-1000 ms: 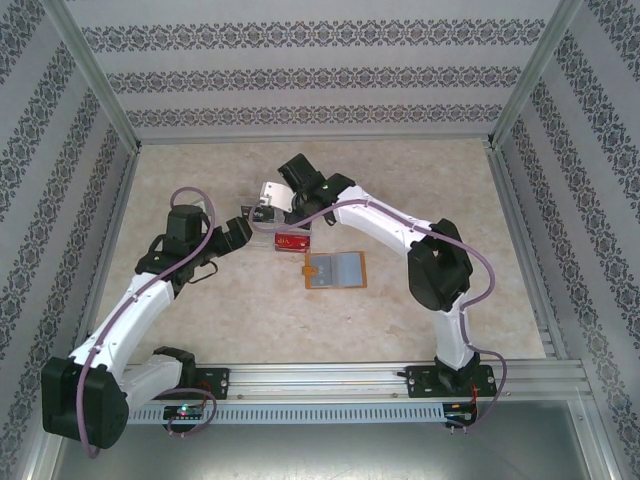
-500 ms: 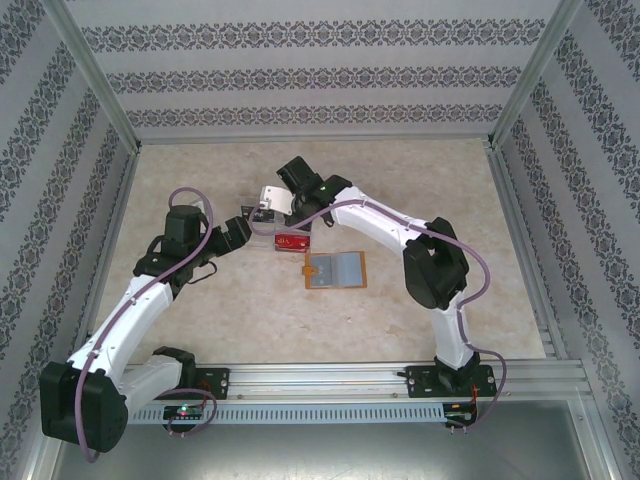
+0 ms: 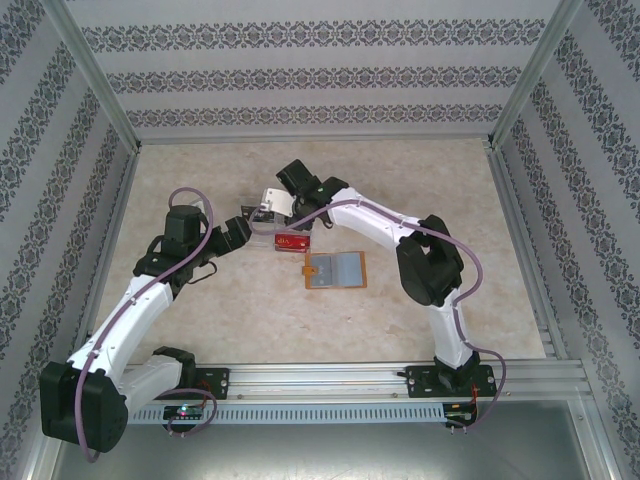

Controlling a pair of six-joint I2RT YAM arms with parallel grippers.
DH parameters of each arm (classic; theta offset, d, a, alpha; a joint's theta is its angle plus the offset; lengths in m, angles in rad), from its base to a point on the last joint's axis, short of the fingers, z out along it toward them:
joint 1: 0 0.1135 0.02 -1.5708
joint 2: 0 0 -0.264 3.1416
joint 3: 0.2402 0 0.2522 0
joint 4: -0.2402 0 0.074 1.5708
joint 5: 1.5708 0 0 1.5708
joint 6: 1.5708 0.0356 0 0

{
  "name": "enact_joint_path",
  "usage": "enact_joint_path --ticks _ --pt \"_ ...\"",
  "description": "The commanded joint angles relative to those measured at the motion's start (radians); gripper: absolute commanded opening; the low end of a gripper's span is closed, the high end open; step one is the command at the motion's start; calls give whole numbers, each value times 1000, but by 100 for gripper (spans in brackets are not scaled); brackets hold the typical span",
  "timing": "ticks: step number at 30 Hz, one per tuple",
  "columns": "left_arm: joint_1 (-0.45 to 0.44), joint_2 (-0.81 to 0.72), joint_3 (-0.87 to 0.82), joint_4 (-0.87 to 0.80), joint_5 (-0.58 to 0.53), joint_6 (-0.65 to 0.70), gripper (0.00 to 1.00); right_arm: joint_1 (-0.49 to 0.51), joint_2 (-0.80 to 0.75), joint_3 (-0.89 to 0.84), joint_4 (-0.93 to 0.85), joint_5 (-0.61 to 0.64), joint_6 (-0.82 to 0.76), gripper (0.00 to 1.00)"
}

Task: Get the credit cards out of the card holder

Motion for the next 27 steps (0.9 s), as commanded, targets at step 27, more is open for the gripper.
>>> enact_joint_path --ticks 27 --pt "-15 -70 -42 26 102 -33 95 -65 -314 -200 164 -81 548 45"
